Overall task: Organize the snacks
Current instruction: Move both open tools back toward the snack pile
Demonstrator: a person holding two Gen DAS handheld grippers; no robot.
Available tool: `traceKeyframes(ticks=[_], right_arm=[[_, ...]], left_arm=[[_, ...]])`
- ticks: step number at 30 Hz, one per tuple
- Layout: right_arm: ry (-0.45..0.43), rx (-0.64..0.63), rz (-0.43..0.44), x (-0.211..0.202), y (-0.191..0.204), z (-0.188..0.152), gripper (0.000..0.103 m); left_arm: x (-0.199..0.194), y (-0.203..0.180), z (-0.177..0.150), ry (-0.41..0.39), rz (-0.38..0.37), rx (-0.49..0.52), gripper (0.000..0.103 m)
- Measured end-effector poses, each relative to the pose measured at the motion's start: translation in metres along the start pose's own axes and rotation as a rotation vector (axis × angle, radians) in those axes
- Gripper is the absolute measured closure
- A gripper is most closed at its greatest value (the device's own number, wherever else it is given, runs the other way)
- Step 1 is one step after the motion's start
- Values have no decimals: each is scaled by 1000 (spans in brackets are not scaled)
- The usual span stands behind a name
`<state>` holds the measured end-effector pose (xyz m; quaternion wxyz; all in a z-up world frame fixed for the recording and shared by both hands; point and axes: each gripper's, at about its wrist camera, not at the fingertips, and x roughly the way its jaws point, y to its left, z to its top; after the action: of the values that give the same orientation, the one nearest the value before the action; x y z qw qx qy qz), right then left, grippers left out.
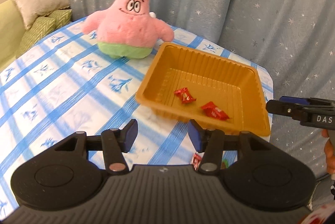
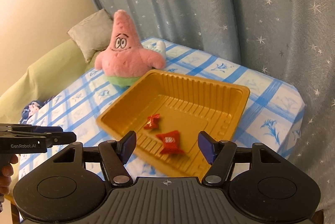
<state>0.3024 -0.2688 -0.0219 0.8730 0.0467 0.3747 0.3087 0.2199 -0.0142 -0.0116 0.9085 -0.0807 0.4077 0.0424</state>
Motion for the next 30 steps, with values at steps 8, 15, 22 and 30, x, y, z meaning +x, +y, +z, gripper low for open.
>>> traceKeyframes(ticks=[8,15,22,30], right_arm=[[30,-2,16,-23,14,-23,38],[92,5,16,-28,27,-50,38],[164,4,12,-22,41,-78,38],[247,-35,21,-6,58,-101,38]], left_arm=[[-34,9,-30,-7,30,-18,53],[-50,17,-58,8,54,-43,49],[-60,25,-85,29,80,-68,49],[-71,36,-106,48,123,-88,49]])
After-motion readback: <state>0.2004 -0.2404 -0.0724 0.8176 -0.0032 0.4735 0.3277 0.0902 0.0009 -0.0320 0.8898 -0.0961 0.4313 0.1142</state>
